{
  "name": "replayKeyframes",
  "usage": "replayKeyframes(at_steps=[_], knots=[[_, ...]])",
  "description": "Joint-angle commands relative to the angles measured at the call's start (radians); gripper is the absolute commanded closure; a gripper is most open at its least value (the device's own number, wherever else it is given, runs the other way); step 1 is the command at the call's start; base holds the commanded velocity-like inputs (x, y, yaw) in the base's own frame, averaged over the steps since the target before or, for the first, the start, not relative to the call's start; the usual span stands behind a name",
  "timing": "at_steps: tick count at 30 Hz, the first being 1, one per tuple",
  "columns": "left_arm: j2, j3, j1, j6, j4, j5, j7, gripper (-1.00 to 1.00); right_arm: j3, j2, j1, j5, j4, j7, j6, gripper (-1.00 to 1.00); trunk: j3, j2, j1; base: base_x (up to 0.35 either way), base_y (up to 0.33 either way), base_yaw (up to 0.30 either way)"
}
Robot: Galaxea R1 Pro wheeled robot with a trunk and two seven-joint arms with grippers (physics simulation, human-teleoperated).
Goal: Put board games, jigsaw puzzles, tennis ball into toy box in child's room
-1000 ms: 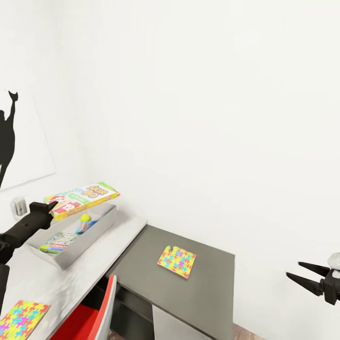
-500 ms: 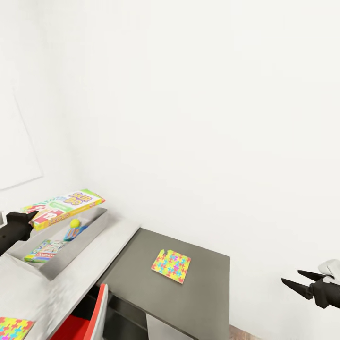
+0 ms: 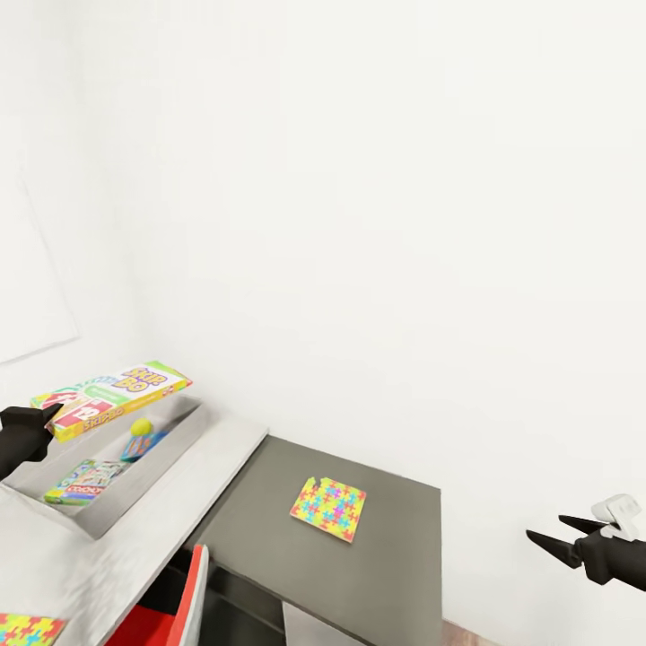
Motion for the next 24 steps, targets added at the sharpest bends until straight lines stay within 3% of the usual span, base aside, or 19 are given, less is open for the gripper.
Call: replayKeyframes(at_steps=[1,13,19,24], knots=[[0.000,0.001,-0.001,0.004,-0.001,0.011,0.008,1.00,-0.001,0.001,-0.001,0.007,-0.001,0.008,0.009,-1.00,0.000,-0.001,0.001,0.120,0.235,-0.137],[-0.003,-0.001,-0.001,0.004,-0.001,0.010,0.008,1.00,-0.002,0.005,-0.001,0.007,-0.001,0.005,0.009,-1.00,0.000,-0.001,0.001,0.141,0.255,-0.100],[-0.007,-0.005,0.000,0.004,0.001,0.008,0.009,1.00,-0.001,0.006,-0.001,0.007,-0.001,0.004,0.008,-1.00,0.000,-0.001,0.001,0.031,0.054,0.032],[-0.014,-0.040,0.000,0.002,0.011,0.006,0.011,1.00,-0.001,0.006,-0.001,0.008,-0.002,0.005,0.006,-1.00,0.000,-0.001,0.001,0.002,0.004,0.112]])
